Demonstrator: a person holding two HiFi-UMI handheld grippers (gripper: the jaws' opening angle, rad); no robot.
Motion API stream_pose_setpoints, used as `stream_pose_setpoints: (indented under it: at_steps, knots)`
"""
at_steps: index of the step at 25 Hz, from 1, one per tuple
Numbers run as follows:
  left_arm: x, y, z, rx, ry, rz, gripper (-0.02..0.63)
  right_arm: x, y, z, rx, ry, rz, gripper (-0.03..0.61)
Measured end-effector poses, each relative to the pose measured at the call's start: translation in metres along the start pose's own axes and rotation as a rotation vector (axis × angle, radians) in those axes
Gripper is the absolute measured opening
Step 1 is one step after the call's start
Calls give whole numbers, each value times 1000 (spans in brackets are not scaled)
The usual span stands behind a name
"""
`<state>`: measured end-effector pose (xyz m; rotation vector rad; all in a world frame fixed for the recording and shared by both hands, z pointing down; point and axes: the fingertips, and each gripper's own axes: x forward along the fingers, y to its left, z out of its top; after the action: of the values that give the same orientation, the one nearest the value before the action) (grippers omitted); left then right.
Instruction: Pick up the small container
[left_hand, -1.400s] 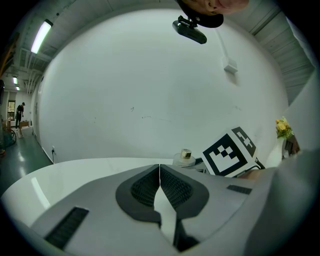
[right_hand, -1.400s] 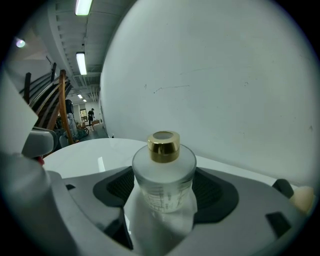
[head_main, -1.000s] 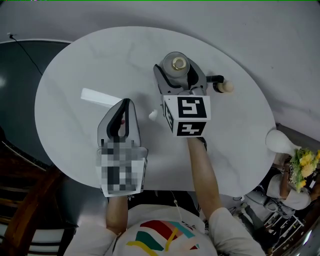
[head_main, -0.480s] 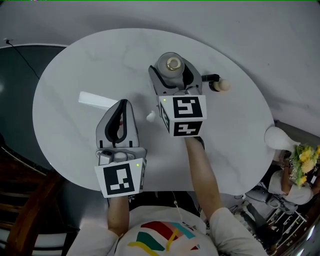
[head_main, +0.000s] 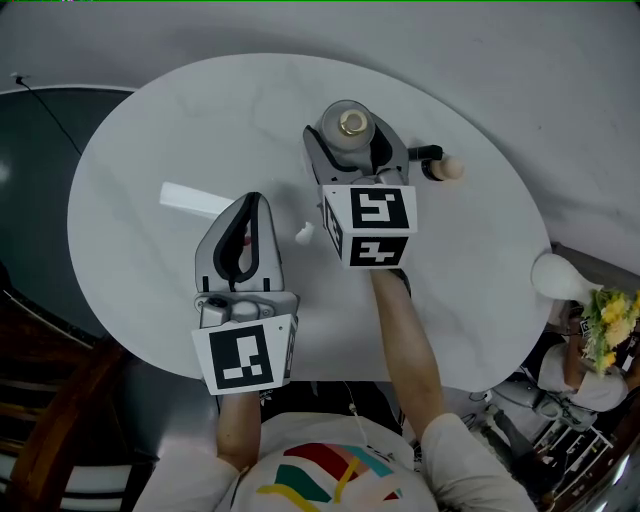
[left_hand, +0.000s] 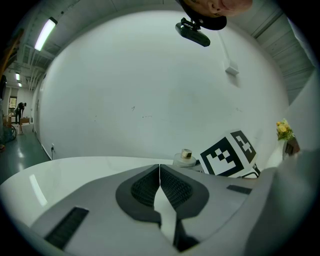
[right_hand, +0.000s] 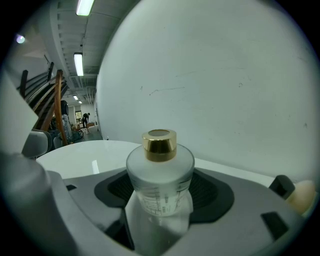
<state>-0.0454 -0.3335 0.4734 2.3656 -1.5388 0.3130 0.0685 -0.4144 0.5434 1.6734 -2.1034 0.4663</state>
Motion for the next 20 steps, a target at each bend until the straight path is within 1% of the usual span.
stream_pose_setpoints:
  at_steps: [5, 9, 13, 16, 20]
  knots:
    - [-3, -1, 6, -9, -7, -4, 18, -1, 1, 3, 12, 1, 0, 339]
    - [-4, -2, 16, -10, -21, -5, 18, -8, 0, 16, 11, -12, -10, 339]
    - [-7, 1, 35, -8, -46, 4, 18, -18, -3, 42, 15, -46, -22, 339]
    - [-11, -1, 56, -7, -78, 10, 18, -29, -6, 69, 14, -84, -32, 339]
    - [-18, -11, 80, 29, -103, 15, 18, -51, -10, 106, 10, -143, -45, 339]
